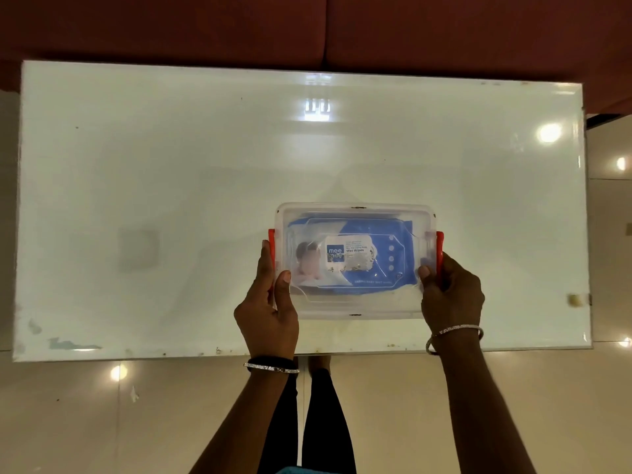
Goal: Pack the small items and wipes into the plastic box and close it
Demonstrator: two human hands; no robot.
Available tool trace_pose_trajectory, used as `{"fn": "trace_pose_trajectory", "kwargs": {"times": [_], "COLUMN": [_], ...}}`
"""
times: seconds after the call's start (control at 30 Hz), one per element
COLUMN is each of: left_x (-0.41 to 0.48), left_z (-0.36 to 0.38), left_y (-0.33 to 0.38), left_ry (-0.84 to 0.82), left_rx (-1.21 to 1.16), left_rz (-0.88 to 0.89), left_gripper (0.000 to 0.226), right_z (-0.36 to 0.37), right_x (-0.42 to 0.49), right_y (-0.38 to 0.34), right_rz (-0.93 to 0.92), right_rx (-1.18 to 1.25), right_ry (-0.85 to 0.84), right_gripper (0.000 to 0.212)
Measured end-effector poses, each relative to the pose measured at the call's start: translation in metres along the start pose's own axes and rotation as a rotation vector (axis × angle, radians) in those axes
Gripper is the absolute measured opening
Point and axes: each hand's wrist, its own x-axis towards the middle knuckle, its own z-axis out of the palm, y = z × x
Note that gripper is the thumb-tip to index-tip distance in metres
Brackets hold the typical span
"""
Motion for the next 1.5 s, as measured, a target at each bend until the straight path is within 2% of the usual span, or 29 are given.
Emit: {"fn": "trace_pose_trajectory", "kwargs": {"times": [0.17,0.4,0.6,0.93,1.07,1.13,1.2,1.4,1.47,1.5], "left_x": [0.01,0.06,0.093,0.096,0.091,0.093,0.098,0.105,0.102,0.098], "left_z": [-0.006,-0.019,-0.01,-0.013,-0.023,-0.027,-0.033,-0.062,-0.076,-0.081], "left_y": [0.002,0.01,0.003,0.001,0.017,0.026,0.038,0.066,0.071,0.074], "left_ry": [-0.014,0.064,0.089,0.069,0.032,-0.032,-0.172,-0.603,-0.719,-0.764], "left_rx": [-0.027,-0.072,-0.053,-0.036,0.062,0.181,0.328,0.673,0.748,0.771], "left_rz": [-0.052,0.029,0.004,0.013,-0.024,-0.061,-0.15,-0.217,-0.248,-0.231], "left_gripper": [0.047,0.044,0.044,0.046,0.049,0.052,0.056,0.074,0.068,0.062], "right_z": [-0.001,0.017,0.031,0.036,0.032,0.028,0.022,-0.001,-0.01,-0.014], "right_x": [-0.005,0.013,0.045,0.045,0.038,0.036,0.034,0.021,0.009,0.003], "right_y": [-0.014,-0.056,-0.078,-0.078,-0.092,-0.099,-0.109,-0.133,-0.137,-0.14], "right_rz": [0.04,-0.001,-0.042,0.059,0.106,0.113,0.111,0.161,0.142,0.112], "right_rx": [0.02,0.093,0.096,0.114,0.06,0.022,-0.106,-0.485,-0.54,-0.564], "right_ry": [0.027,0.018,-0.017,-0.034,-0.053,-0.09,-0.161,-0.453,-0.5,-0.499], "right_gripper": [0.03,0.028,0.03,0.041,0.045,0.043,0.044,0.084,0.08,0.071]}}
